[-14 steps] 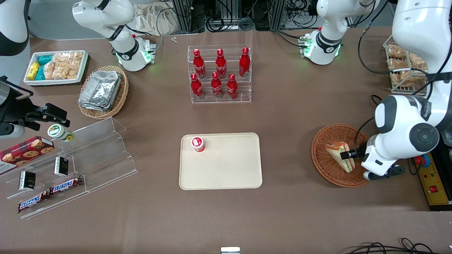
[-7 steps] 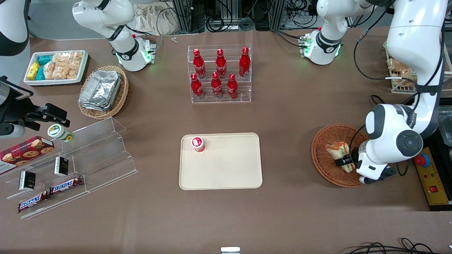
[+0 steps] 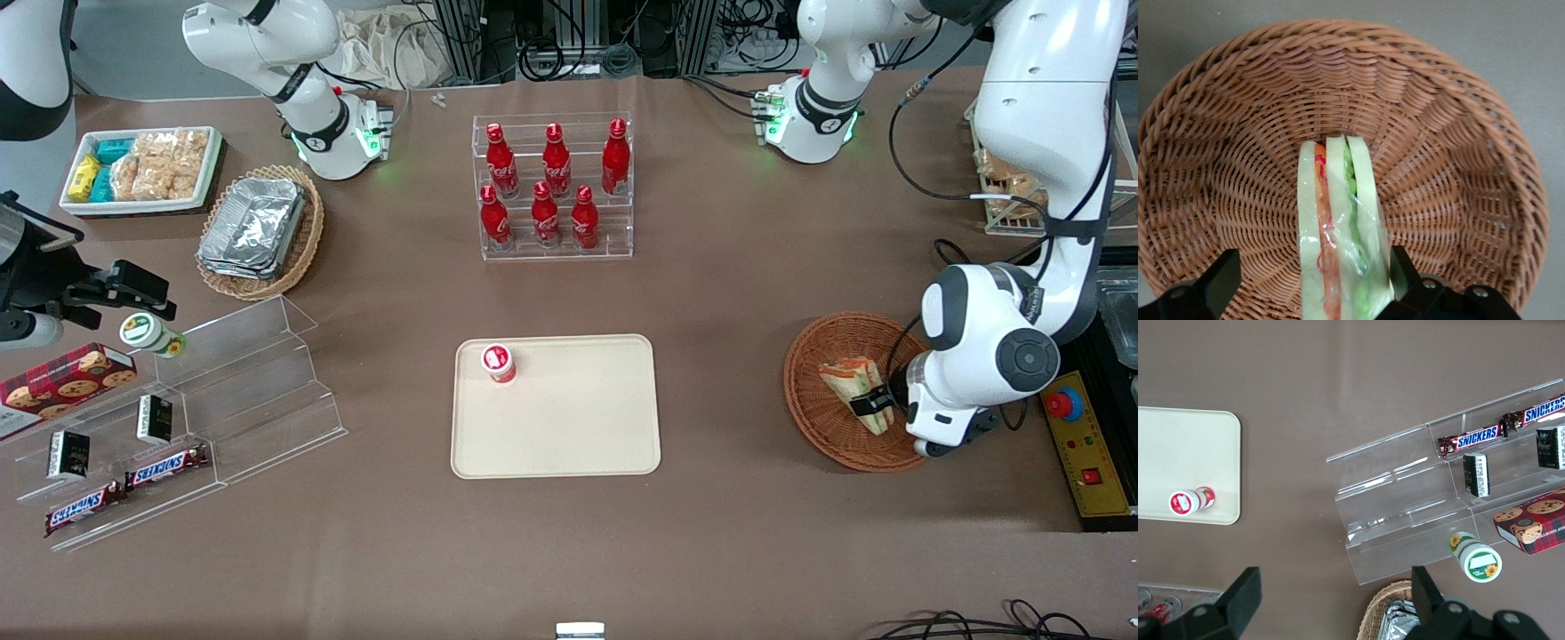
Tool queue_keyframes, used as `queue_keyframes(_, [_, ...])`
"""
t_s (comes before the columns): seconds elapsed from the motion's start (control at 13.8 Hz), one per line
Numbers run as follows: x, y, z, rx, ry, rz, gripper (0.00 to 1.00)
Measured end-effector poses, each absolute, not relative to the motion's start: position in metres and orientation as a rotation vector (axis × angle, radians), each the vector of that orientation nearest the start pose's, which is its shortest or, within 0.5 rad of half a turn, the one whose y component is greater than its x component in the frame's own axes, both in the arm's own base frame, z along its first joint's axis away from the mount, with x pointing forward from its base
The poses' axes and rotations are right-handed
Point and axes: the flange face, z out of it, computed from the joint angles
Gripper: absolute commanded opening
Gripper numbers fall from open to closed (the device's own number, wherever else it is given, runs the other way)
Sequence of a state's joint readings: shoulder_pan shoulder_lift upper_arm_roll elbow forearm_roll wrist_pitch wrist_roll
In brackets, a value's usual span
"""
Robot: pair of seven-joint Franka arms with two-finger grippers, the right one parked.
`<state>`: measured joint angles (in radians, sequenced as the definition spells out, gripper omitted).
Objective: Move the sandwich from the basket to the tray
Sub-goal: 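Lower the open left gripper around the sandwich and close it, then lift the gripped sandwich up out of the basket with the left gripper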
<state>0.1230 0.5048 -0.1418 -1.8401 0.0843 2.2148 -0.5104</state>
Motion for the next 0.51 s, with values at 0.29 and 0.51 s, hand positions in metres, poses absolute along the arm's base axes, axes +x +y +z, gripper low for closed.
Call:
queue_keyframes(0.29, [0.6271, -0.0022, 0.24, -3.017, -0.725, 0.2, 0.94])
queue_keyframes(0.51, [0.627, -0.0058, 0.2399, -3.004, -0.772, 0.198, 0.83])
